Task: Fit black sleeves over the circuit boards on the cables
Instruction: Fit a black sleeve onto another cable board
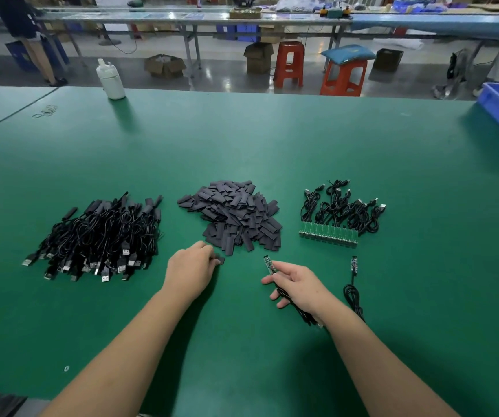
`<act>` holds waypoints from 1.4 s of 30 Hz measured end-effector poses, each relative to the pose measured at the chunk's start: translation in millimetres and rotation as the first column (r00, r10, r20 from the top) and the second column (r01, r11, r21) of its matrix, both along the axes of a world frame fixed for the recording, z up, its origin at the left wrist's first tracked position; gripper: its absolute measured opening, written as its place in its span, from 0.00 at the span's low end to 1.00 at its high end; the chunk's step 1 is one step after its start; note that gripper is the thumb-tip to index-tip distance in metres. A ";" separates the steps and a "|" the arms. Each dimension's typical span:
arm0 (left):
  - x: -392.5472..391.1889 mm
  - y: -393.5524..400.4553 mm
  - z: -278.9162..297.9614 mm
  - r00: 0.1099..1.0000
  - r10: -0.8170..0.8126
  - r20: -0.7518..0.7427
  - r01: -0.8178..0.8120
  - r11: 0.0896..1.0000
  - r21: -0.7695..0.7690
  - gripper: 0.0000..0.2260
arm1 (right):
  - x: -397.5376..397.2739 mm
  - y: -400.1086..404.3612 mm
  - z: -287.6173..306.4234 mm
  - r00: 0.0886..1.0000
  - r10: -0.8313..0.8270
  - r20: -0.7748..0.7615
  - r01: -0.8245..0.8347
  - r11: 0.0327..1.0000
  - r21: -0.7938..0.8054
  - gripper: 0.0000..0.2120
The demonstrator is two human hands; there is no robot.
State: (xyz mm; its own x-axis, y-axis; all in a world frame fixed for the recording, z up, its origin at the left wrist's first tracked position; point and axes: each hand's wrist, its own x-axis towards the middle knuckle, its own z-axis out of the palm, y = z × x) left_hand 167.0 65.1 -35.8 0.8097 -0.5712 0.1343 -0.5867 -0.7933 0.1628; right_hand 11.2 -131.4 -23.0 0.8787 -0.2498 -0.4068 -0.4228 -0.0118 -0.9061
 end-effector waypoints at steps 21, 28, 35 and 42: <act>-24.9 -25.4 10.2 0.913 -0.278 -0.299 0.302 0.953 0.036 0.10 | 0.6 -6.8 -9.5 0.996 0.085 -0.019 -0.085 0.996 0.020 0.14; -25.1 -16.7 16.6 0.902 -0.354 -0.245 0.359 0.933 -0.024 0.12 | -2.2 -8.2 -5.8 0.997 0.078 -0.013 -0.078 0.997 0.011 0.09; -33.8 -15.2 15.9 0.877 -0.396 -0.272 0.328 0.907 -0.265 0.10 | -2.4 -7.3 -3.1 0.998 0.064 -0.026 -0.062 0.997 0.049 0.07; -40.0 -14.7 14.5 0.879 -0.402 -0.257 0.313 0.893 -0.324 0.09 | -2.8 -8.3 -2.3 0.998 0.054 -0.012 -0.053 0.996 0.068 0.06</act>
State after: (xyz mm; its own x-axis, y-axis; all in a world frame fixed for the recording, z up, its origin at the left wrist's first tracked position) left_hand 127.0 50.4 -21.3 0.5810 -0.8078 0.0997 -0.7059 -0.4392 0.5558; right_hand 8.3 -139.7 -25.3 0.8841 -0.1738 -0.4337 -0.4361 0.0266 -0.8995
